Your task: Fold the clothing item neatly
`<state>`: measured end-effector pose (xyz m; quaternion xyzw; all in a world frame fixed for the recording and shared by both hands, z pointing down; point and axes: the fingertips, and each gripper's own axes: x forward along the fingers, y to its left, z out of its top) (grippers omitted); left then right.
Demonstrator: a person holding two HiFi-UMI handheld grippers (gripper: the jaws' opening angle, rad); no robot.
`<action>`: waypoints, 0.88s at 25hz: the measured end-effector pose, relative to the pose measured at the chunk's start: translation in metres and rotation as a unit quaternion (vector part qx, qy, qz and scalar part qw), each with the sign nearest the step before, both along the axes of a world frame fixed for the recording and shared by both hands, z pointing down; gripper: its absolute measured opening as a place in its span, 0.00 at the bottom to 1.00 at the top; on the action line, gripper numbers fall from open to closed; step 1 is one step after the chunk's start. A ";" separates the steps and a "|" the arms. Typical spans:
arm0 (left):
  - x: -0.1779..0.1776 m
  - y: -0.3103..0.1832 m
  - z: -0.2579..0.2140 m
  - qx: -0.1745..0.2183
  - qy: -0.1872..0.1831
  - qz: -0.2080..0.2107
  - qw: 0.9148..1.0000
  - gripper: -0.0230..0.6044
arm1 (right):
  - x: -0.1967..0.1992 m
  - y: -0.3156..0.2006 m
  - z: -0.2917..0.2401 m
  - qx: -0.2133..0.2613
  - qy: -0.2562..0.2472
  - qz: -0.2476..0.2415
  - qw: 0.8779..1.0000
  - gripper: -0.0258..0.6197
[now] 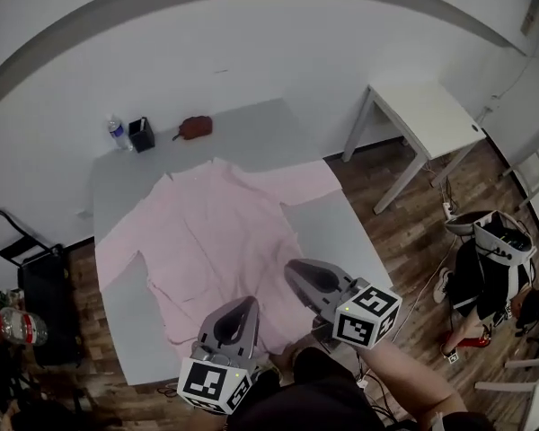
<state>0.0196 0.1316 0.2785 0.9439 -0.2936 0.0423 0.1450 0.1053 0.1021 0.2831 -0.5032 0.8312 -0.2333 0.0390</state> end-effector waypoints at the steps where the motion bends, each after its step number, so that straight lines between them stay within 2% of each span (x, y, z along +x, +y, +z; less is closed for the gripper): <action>1: 0.003 -0.005 0.002 -0.005 -0.001 0.006 1.000 0.05 | 0.021 -0.008 0.003 -0.012 -0.032 0.020 0.999 0.07; 4: 0.012 -0.017 0.007 -0.016 -0.004 0.019 1.000 0.05 | 0.095 -0.036 0.015 -0.041 -0.144 0.079 0.986 0.16; 5: 0.015 -0.021 0.010 -0.017 -0.005 0.023 1.000 0.05 | 0.121 -0.046 0.021 -0.044 -0.167 0.092 0.981 0.19; 8: 0.027 -0.037 0.022 -0.017 -0.008 0.034 0.999 0.05 | 0.196 -0.071 0.054 -0.060 -0.199 0.137 0.969 0.23; 11: 0.052 -0.058 0.029 -0.013 -0.007 0.040 0.999 0.05 | 0.250 -0.086 0.099 -0.117 -0.251 0.200 0.940 0.24; 13: 0.081 -0.072 0.029 -0.008 -0.001 0.048 0.999 0.05 | 0.278 -0.103 0.117 -0.132 -0.252 0.209 0.936 0.24; 15: 0.115 -0.085 0.031 -0.004 0.005 0.055 0.998 0.05 | 0.303 -0.122 0.133 -0.132 -0.239 0.202 0.941 0.24; 17: 0.149 -0.097 0.036 -0.001 0.007 0.059 0.998 0.05 | 0.324 -0.138 0.158 -0.148 -0.231 0.203 0.940 0.24; 22: 0.242 -0.121 0.056 -0.002 -0.001 0.081 0.997 0.05 | 0.365 -0.173 0.231 -0.205 -0.219 0.218 0.929 0.24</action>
